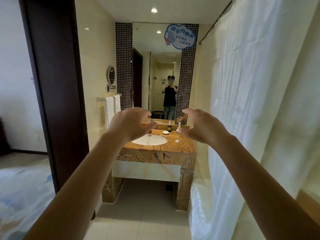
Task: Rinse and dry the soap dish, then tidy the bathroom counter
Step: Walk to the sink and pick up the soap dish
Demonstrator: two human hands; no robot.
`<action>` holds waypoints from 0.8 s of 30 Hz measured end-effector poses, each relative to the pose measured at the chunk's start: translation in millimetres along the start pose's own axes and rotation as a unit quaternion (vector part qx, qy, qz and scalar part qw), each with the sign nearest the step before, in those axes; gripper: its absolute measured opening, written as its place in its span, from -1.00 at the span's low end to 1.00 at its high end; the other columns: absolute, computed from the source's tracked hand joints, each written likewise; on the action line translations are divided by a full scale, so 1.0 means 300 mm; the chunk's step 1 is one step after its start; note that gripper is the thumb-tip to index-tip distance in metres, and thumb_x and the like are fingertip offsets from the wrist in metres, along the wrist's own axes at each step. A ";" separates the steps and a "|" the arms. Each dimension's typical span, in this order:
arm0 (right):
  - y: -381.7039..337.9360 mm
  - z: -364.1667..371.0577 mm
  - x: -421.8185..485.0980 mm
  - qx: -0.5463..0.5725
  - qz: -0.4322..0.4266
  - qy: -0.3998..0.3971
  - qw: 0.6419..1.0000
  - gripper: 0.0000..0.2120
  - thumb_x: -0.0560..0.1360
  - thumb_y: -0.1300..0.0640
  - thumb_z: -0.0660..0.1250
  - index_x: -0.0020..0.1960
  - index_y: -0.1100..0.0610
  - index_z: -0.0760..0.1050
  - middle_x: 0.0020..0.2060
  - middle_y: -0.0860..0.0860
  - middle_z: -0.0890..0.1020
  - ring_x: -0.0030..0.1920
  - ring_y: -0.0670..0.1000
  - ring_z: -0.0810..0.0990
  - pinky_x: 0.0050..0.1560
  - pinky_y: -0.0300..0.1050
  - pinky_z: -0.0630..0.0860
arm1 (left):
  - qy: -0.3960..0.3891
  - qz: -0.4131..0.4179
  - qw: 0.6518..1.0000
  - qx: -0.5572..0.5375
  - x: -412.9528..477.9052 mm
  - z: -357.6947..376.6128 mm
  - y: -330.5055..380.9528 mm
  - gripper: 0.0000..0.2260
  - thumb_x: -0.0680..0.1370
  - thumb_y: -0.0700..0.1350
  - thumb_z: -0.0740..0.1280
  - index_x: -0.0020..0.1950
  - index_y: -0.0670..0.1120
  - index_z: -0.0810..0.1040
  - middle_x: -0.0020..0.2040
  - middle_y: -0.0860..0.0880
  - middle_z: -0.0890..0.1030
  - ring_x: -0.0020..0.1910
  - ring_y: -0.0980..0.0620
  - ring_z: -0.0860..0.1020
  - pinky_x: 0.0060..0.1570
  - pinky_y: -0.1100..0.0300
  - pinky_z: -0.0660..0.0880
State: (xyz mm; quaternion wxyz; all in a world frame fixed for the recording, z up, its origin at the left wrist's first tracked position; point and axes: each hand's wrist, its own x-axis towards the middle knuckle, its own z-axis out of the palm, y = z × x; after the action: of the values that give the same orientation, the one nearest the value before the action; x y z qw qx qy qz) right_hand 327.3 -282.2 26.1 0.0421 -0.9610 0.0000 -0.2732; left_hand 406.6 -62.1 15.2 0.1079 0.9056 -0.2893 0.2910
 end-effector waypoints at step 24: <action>0.193 0.427 0.735 -0.035 0.010 -0.011 0.999 -0.31 0.42 -0.25 0.29 0.46 -0.01 0.24 0.36 0.04 0.46 0.29 0.09 0.48 0.22 0.10 0.46 | 0.012 0.031 0.999 -0.026 0.684 0.478 -0.357 -0.48 0.48 0.32 0.13 0.31 0.05 0.45 0.24 0.01 0.58 0.18 0.00 0.53 -0.03 0.08 0.46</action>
State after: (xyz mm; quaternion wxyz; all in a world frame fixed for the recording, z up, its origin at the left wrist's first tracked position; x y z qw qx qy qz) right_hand 583.5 -334.6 28.7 0.0110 -0.9650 0.0184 -0.2615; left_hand 672.2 -122.1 17.4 0.1260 0.8894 -0.3235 0.2974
